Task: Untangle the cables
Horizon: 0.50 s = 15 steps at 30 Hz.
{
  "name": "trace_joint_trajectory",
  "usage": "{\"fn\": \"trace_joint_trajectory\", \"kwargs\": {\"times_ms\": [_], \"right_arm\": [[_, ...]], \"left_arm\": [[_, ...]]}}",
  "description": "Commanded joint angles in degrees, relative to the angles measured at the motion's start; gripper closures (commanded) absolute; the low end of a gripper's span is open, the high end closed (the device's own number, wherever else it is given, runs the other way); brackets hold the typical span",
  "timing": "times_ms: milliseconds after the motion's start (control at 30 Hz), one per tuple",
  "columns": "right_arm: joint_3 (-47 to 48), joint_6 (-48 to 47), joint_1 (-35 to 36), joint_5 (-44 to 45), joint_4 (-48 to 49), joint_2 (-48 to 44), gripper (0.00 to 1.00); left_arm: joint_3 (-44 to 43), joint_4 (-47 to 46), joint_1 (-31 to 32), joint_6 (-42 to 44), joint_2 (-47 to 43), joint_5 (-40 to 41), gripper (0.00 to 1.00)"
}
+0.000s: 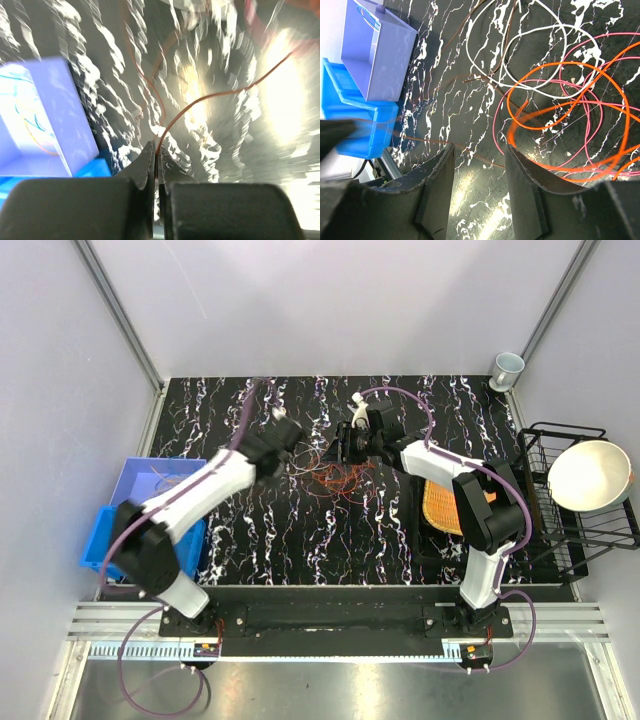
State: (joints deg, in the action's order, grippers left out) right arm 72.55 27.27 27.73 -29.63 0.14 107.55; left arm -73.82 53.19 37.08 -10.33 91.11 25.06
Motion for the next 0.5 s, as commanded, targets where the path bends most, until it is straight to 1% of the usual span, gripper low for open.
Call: {"fn": "trace_joint_trajectory", "kwargs": {"times_ms": [0,33,167,267,333,467], "right_arm": [[0.4,0.3,-0.4,-1.0,0.6,-0.1,0.5],[0.4,0.4,-0.4,-1.0,0.7,-0.2,0.5],[0.2,0.6,-0.4,-1.1,1.0,-0.2,0.51],[0.1,0.9,-0.4,-1.3,1.2,-0.2,0.5],[0.0,0.9,-0.4,-1.7,1.7,-0.4,0.51],[-1.2,1.4,-0.6,-2.5,3.7,-2.0,0.5]], "left_arm": [[-9.4,0.5,-4.7,-4.2,-12.1,-10.4,1.0],[-12.7,0.7,-5.4,-4.6,-13.2,-13.1,1.0],[-21.5,1.1,-8.1,-7.0,-17.3,-19.2,1.0],[-27.9,0.7,-8.5,-7.7,-18.3,-22.1,1.0],[-31.8,0.6,-8.5,-6.9,-18.3,-22.8,1.0],[-38.1,4.3,-8.6,-6.1,-16.2,-21.7,1.0]]}}
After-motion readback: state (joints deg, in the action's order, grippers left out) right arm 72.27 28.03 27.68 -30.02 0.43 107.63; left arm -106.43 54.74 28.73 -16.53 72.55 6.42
